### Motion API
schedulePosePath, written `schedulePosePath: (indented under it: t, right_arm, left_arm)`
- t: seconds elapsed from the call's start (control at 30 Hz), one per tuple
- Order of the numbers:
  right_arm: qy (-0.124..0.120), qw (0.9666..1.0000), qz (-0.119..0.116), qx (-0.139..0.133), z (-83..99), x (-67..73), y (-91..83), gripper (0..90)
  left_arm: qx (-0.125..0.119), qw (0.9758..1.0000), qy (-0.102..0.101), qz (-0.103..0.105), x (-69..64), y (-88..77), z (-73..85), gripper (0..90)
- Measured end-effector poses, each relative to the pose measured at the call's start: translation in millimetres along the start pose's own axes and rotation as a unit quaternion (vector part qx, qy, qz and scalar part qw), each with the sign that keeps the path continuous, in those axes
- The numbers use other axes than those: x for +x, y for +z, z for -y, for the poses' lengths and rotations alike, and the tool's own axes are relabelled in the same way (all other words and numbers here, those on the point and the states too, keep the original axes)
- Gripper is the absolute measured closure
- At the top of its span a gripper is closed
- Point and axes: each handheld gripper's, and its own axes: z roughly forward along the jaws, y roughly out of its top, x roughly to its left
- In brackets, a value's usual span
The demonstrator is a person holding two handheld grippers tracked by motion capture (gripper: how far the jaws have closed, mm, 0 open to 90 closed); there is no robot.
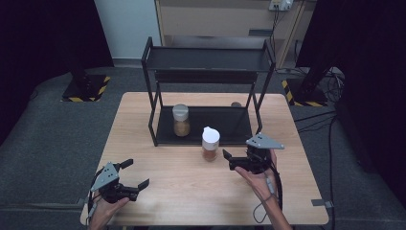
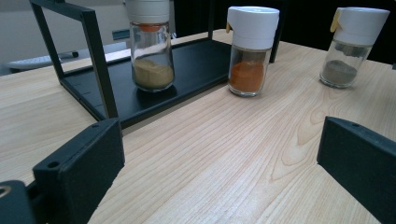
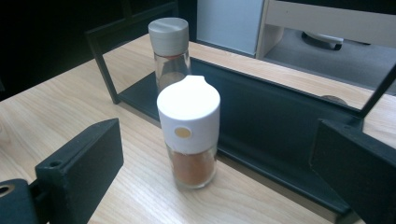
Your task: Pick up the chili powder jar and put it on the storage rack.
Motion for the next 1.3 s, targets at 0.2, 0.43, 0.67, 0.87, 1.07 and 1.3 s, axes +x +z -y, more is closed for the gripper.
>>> schedulePosePath:
  t: [0.2, 0.43, 0.67, 0.87, 1.07, 1.3]
  right_arm:
    - [0.001, 0.9999, -0.001, 0.01, -7.5, 1.4, 16.6, 3.2]
    - [0.001, 0.9999, -0.002, 0.017, -11.1, 2.8, 35.2, 3.7]
    - [-0.002, 0.9997, -0.003, 0.025, -15.1, 5.2, 51.5, 4.0]
    - [-0.002, 0.9993, -0.004, 0.037, -15.8, 6.8, 65.2, 4.2]
    - [-0.005, 0.999, -0.008, 0.044, -16.8, 10.9, 78.9, 4.5]
    - [-0.011, 0.9985, -0.01, 0.052, -17.6, 15.2, 92.9, 6.2]
  left_arm:
    - [0.0, 1.0, 0.0, 0.001, -0.1, 0.4, 0.1, 0.0]
    - [0.001, 1.0, -0.001, 0.001, 0.0, 0.7, 0.0, 0.0]
    - [0.002, 1.0, -0.003, 0.004, 0.7, 1.1, 0.0, 0.0]
    - [0.002, 1.0, -0.005, 0.007, 1.5, 1.8, 0.2, 0.0]
    - [0.001, 1.0, -0.007, 0.007, 1.5, 1.7, 0.5, 0.0]
    - [-0.001, 0.9999, -0.01, 0.004, 1.5, 0.9, 1.2, 0.0]
